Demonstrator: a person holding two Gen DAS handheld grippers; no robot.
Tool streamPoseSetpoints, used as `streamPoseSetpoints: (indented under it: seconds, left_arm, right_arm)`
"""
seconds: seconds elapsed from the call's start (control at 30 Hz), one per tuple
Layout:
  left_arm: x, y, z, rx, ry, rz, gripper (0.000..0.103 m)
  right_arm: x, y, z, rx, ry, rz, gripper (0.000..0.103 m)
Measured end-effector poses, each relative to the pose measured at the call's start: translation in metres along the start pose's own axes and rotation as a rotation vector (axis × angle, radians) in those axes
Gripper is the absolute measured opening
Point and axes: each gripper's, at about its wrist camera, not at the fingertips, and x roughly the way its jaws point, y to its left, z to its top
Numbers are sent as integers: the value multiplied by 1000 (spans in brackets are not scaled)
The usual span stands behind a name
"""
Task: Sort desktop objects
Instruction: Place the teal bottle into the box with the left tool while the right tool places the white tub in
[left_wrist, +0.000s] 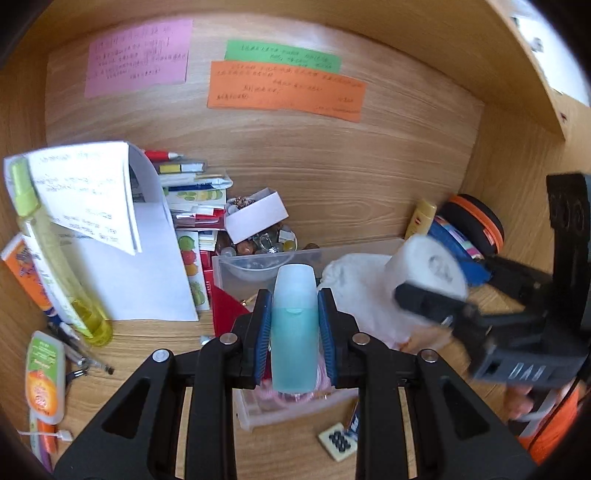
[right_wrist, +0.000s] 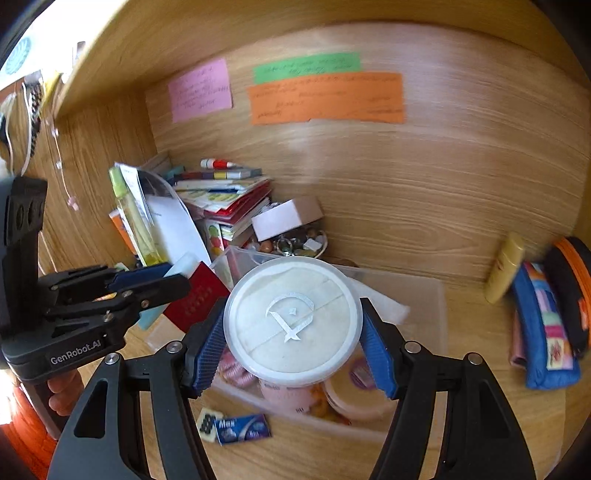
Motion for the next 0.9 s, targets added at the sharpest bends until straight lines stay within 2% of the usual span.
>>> streamPoseSetpoints:
  seconds: [0.27, 0.47, 0.77, 0.9]
  left_arm:
    - [36, 19, -9, -46, 98, -12, 25]
    - [43, 26, -12, -77, 135, -35, 25]
    - [35, 25, -13, -82, 133, -57, 25]
    - [30, 23, -12, -85, 121, -52, 25]
  right_arm:
    - [33, 18, -12, -57, 43, 12, 64]
    - [44, 23, -21, -96, 71, -31, 63]
    - [51, 31, -26, -142, 70, -70, 64]
    - [54, 39, -27, -171, 96, -67, 66]
